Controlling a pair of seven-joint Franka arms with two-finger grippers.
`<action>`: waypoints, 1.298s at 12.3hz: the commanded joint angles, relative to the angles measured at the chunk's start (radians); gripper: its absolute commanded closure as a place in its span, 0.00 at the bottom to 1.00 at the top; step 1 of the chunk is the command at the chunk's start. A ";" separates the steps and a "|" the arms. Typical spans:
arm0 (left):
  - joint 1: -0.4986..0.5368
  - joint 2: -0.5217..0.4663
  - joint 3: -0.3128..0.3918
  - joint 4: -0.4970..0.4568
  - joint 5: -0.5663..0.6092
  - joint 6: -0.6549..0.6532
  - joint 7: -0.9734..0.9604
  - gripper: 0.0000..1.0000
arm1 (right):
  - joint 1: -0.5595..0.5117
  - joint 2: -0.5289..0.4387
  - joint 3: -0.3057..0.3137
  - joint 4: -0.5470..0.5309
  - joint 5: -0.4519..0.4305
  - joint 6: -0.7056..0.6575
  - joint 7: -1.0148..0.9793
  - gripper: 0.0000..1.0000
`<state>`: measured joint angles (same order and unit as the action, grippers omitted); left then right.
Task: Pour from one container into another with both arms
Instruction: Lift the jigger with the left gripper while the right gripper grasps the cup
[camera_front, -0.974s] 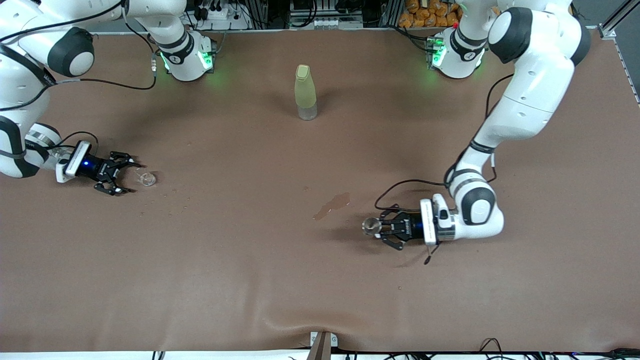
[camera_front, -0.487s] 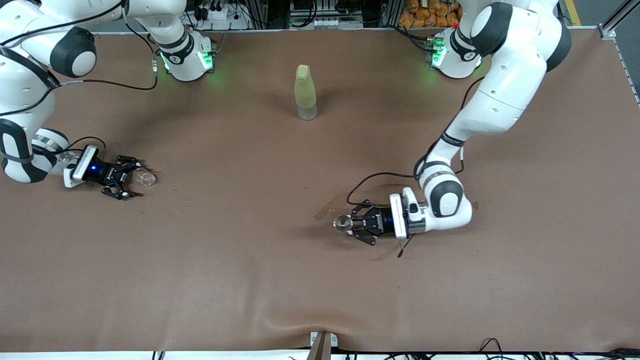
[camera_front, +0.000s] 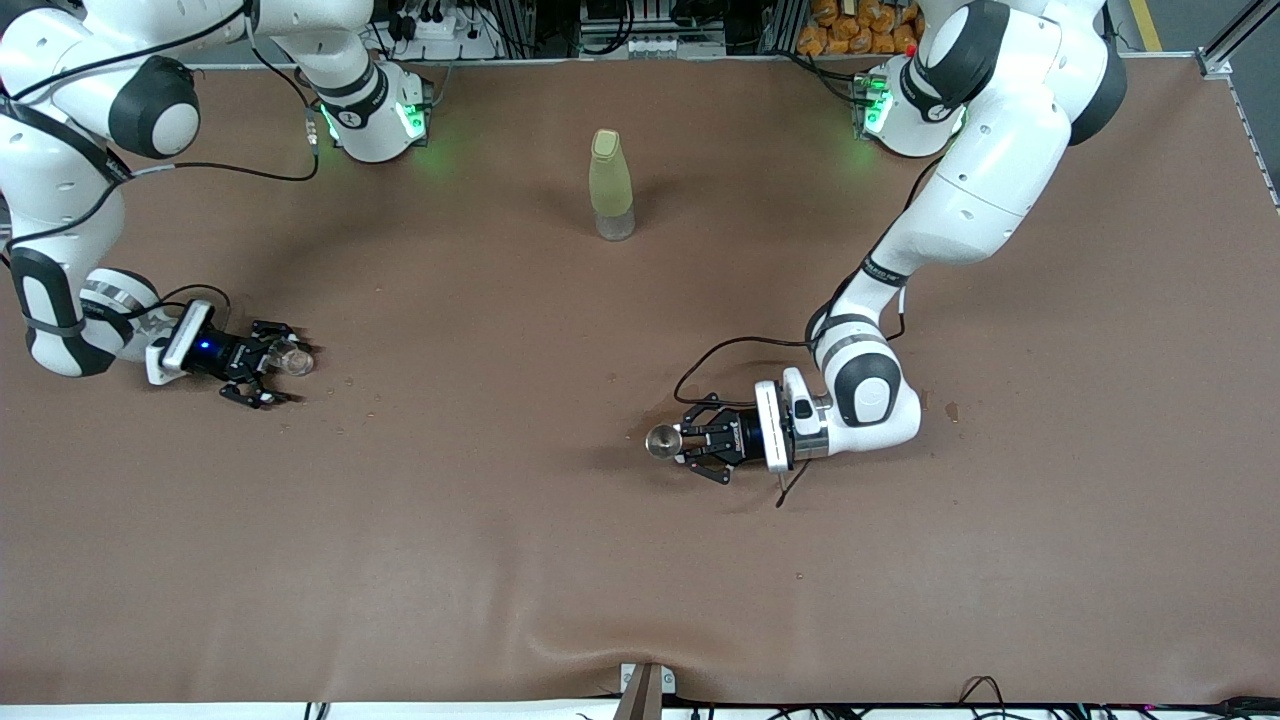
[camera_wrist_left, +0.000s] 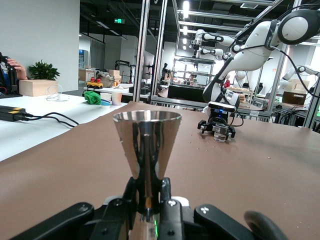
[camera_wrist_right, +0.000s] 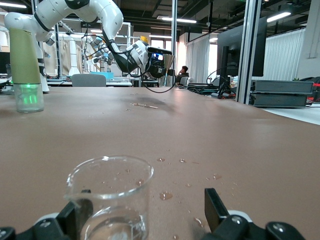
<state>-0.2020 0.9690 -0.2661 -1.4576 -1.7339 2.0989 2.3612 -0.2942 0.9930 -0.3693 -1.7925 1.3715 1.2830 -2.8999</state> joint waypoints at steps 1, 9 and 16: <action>-0.011 -0.016 0.002 -0.013 -0.048 0.032 0.023 1.00 | 0.015 0.038 0.012 -0.019 0.015 0.009 -0.443 0.00; -0.048 -0.015 0.002 -0.013 -0.157 0.062 0.098 1.00 | 0.035 0.036 0.023 -0.024 0.032 0.009 -0.438 0.82; -0.053 -0.019 0.002 -0.013 -0.170 0.062 0.086 1.00 | 0.076 0.007 0.058 -0.022 0.032 -0.004 -0.332 1.00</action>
<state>-0.2510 0.9704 -0.2670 -1.4605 -1.8682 2.1521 2.4343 -0.2564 0.9930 -0.3106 -1.7845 1.3896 1.2864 -2.8766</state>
